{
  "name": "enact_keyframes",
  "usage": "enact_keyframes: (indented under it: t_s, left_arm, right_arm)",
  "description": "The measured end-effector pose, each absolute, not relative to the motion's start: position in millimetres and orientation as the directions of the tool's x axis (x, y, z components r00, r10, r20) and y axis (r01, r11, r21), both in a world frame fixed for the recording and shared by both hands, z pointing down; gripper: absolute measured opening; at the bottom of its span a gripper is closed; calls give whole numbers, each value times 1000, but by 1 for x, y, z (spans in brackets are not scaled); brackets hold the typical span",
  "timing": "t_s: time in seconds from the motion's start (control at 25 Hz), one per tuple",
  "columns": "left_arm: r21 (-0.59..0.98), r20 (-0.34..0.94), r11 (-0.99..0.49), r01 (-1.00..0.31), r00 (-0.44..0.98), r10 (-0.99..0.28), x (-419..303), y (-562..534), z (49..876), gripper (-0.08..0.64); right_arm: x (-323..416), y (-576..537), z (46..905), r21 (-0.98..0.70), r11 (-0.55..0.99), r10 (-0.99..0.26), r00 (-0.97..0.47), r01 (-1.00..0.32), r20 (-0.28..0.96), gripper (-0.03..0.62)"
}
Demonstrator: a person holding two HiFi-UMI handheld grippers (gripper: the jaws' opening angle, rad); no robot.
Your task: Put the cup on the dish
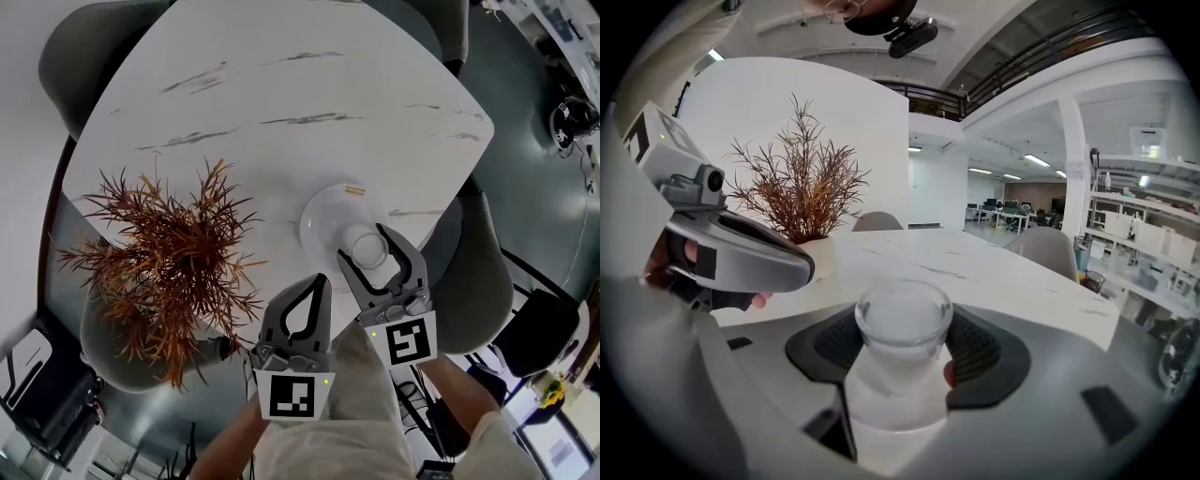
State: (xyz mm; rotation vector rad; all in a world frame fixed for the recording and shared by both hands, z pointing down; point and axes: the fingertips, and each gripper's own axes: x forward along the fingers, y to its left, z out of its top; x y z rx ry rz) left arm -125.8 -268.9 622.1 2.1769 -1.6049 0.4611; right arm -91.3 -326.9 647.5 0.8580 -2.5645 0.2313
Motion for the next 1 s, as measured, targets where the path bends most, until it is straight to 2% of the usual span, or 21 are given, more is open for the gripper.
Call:
enact_keyframes:
  t_s: [0.36, 0.68, 1.0]
  left_arm:
    - [126, 480, -245, -961, 275, -833, -127, -268, 628, 6]
    - [123, 477, -245, -962, 274, -835, -128, -267, 622, 6]
    - [127, 480, -244, -961, 275, -833, -129, -267, 621, 7]
  right_arm:
    - [-100, -333, 650, 32, 810, -536, -717, -586, 446, 270]
    - [-104, -340, 651, -17, 793, -549, -726, -609, 415, 272]
    - [-102, -337, 657, 13, 822, -512, -729, -569, 455, 272]
